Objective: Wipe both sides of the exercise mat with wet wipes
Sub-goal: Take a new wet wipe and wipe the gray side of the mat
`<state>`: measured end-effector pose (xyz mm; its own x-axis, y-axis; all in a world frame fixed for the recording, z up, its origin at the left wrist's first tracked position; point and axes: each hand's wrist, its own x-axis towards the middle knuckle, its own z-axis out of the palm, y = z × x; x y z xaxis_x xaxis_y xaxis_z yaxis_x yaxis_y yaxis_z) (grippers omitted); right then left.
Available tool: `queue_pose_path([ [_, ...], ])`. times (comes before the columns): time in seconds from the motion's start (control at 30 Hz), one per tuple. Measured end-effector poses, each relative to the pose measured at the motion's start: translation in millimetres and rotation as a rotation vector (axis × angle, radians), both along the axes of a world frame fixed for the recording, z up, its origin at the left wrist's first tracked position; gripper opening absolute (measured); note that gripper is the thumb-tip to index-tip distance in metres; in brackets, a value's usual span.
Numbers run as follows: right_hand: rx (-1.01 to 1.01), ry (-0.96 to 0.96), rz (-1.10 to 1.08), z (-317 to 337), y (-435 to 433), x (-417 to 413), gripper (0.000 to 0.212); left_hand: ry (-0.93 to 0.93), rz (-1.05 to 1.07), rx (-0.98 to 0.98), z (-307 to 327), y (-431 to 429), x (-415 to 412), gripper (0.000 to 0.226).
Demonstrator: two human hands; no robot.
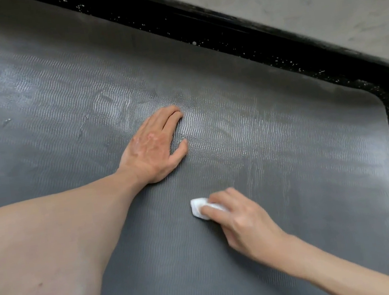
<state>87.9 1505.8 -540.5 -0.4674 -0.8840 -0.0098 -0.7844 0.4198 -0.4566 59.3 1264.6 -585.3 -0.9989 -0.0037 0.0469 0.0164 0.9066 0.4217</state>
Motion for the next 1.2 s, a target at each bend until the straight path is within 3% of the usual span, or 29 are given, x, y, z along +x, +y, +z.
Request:
queue_pose_path([
  [0.2, -0.049, 0.114, -0.290, -7, -17, -43, 0.028, 0.012, -0.005, 0.007, 2, 0, -1, 0.059],
  [0.4, 0.039, -0.017, -0.020, -1, 12, 24, 0.031, 0.023, -0.007, 0.008, -1, 1, 0, 0.058],
  [0.6, 0.062, 0.074, -0.180, -8, -1, 11, 0.028, 0.041, -0.004, 0.007, -1, 0, 0, 0.059],
  [0.73, 0.055, -0.035, 0.027, -2, 19, 74, 0.034, 0.050, -0.005, 0.001, -1, 0, 1, 0.057],
  [0.83, 0.081, -0.088, 0.136, 1, 22, 69, 0.034, 0.067, -0.015, 0.002, 0, 1, 1, 0.056],
  [1.0, 0.044, 0.016, -0.127, -8, 2, 29, 0.031, 0.072, -0.020, 0.008, 0, 0, 1, 0.054],
  [1.2, 0.056, -0.035, 0.180, -1, 26, 74, 0.035, 0.099, -0.031, -0.006, -2, 1, 2, 0.054],
])
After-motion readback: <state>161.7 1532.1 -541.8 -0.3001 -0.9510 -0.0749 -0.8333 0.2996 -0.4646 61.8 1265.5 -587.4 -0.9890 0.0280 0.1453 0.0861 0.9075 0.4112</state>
